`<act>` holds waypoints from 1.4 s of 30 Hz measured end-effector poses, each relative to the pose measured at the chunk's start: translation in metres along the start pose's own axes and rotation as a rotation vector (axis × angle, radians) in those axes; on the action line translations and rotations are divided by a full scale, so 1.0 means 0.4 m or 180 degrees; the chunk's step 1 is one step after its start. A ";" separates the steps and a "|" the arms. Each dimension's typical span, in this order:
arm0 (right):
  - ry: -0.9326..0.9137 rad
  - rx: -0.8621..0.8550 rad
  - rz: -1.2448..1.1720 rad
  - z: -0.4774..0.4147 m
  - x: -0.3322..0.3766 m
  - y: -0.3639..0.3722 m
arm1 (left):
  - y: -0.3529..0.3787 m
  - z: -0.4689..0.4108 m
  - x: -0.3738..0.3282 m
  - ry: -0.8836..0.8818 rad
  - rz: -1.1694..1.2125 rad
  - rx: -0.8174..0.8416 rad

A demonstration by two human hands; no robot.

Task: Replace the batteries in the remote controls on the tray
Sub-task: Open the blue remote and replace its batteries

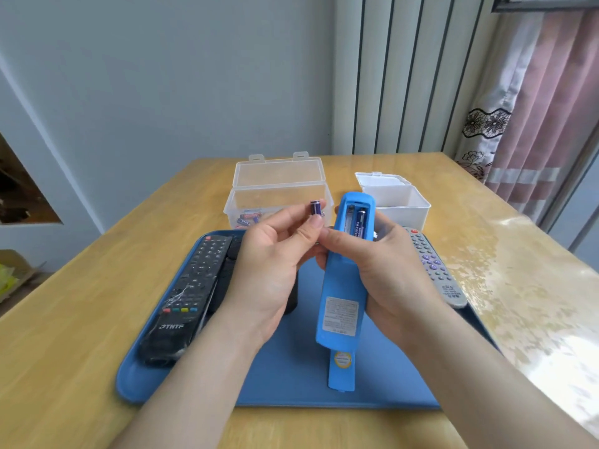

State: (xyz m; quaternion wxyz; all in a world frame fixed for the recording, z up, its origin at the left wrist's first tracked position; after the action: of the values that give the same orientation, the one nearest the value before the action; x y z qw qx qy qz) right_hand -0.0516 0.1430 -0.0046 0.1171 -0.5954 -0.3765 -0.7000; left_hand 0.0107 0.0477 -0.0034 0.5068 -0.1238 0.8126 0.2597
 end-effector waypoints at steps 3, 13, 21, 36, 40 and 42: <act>0.0190 -0.0028 0.0021 -0.004 -0.003 -0.002 | -0.013 -0.001 -0.011 0.0315 -0.0933 -0.0051; 0.0321 0.0208 -0.0109 -0.010 0.007 -0.024 | 0.000 0.005 -0.037 0.1218 -0.2650 0.0433; 0.0599 0.0073 -0.0230 -0.008 -0.008 -0.015 | -0.005 0.017 -0.059 0.1407 -0.1983 -0.0233; 0.0065 0.0238 0.0504 0.003 0.004 0.005 | 0.000 0.025 -0.062 0.1685 -0.1981 -0.0308; -0.0062 0.0196 0.0582 0.008 0.004 0.001 | 0.008 0.025 -0.070 0.2319 -0.2902 -0.0233; -0.0049 0.0186 0.0521 0.009 0.004 -0.003 | 0.005 0.018 -0.058 0.2168 -0.2597 -0.0129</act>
State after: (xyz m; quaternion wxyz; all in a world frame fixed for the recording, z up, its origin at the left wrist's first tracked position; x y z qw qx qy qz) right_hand -0.0501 0.1465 -0.0037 0.1884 -0.6259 -0.3477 -0.6722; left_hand 0.0259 0.0521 0.0155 0.2716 -0.5169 0.8118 0.0022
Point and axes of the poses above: each hand's wrist, its own z-axis away from the middle knuckle, its own y-axis out of the palm, x = y × z, the point moved 5 cm from there along -z, towards the middle knuckle, and after that the axes turned 6 degrees about y, right-handed, at the moved point
